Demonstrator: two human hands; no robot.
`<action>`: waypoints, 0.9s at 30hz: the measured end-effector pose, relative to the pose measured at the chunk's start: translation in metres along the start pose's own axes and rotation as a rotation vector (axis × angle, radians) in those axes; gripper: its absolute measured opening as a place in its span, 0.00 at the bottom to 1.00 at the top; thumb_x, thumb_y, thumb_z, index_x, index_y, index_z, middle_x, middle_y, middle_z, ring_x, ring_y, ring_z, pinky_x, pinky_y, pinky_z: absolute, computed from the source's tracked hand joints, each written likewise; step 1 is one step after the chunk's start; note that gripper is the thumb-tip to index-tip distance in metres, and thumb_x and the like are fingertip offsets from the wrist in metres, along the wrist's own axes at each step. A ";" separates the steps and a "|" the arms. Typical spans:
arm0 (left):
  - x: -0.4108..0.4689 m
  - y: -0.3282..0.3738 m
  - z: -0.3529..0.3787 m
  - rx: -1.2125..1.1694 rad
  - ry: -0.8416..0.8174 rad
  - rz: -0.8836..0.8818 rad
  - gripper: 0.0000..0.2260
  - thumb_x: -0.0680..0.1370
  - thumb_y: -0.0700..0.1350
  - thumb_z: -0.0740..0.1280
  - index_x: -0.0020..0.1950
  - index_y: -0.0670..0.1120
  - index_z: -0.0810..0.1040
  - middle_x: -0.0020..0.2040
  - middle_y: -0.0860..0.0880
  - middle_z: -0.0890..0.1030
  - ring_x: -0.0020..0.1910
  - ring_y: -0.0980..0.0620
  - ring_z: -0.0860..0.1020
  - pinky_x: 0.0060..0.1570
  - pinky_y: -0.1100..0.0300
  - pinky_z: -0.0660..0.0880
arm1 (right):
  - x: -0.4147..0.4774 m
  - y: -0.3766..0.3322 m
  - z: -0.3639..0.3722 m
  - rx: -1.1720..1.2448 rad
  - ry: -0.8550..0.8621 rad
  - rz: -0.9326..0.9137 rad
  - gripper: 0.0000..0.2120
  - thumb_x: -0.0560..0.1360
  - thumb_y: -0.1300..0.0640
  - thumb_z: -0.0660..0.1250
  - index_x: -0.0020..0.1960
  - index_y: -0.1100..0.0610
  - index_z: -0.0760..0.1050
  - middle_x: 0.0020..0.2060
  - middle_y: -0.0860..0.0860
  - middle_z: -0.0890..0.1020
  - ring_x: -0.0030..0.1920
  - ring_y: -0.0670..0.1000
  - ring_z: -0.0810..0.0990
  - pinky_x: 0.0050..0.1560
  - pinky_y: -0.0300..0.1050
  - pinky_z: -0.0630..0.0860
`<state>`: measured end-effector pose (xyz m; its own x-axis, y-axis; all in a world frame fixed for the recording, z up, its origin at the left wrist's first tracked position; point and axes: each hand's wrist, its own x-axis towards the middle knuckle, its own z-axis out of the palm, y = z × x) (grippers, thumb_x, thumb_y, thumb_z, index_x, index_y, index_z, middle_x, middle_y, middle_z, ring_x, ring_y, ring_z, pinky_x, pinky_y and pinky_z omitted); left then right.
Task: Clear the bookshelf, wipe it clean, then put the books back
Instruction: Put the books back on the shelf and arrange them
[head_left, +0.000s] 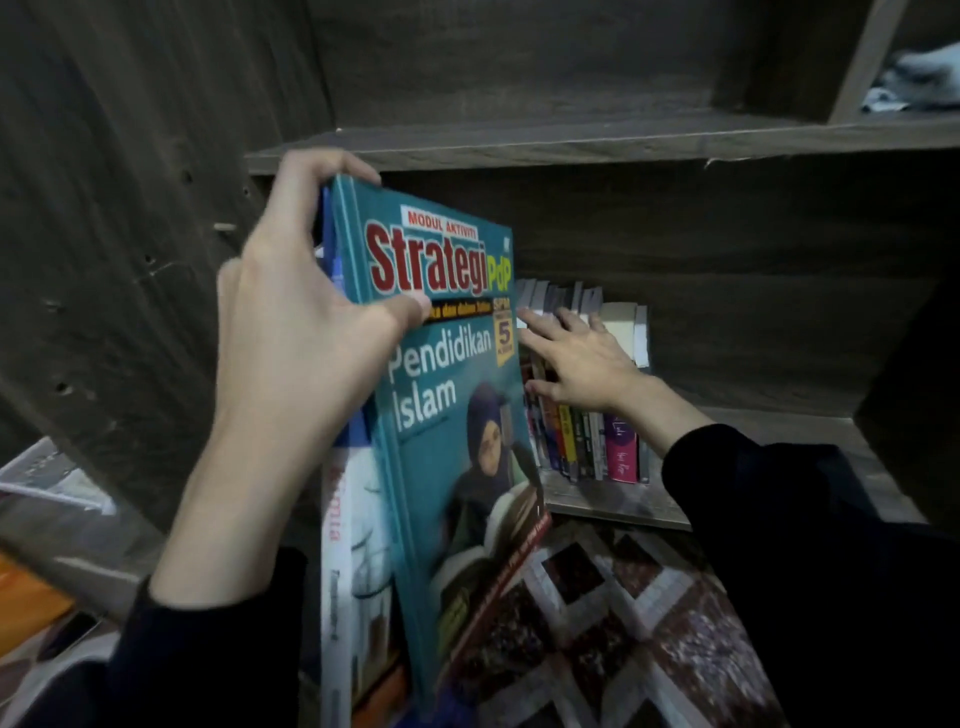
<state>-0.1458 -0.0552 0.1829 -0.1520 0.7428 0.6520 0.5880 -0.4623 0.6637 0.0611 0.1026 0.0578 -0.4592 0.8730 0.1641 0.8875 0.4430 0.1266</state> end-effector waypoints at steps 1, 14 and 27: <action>0.006 0.001 0.002 0.000 0.000 0.002 0.28 0.63 0.40 0.79 0.56 0.58 0.71 0.46 0.65 0.79 0.46 0.63 0.79 0.47 0.53 0.80 | -0.001 0.001 0.001 -0.004 0.010 0.002 0.34 0.78 0.43 0.62 0.78 0.46 0.48 0.78 0.49 0.49 0.75 0.63 0.54 0.71 0.67 0.56; 0.067 -0.040 0.008 -0.105 -0.088 -0.210 0.27 0.65 0.33 0.76 0.55 0.56 0.72 0.60 0.51 0.77 0.43 0.53 0.82 0.34 0.57 0.81 | -0.010 0.006 0.001 0.096 0.040 0.013 0.32 0.79 0.46 0.61 0.76 0.41 0.49 0.78 0.48 0.50 0.76 0.60 0.52 0.73 0.67 0.51; 0.044 -0.050 0.097 0.147 0.148 0.074 0.25 0.70 0.36 0.70 0.64 0.50 0.68 0.44 0.53 0.80 0.37 0.56 0.77 0.36 0.62 0.75 | -0.008 0.004 0.000 0.121 0.013 0.021 0.31 0.78 0.46 0.61 0.76 0.40 0.50 0.78 0.47 0.50 0.76 0.60 0.52 0.73 0.67 0.50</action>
<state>-0.1049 0.0473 0.1426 -0.2131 0.6252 0.7508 0.7095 -0.4292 0.5589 0.0689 0.0974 0.0566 -0.4406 0.8798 0.1785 0.8945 0.4470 0.0046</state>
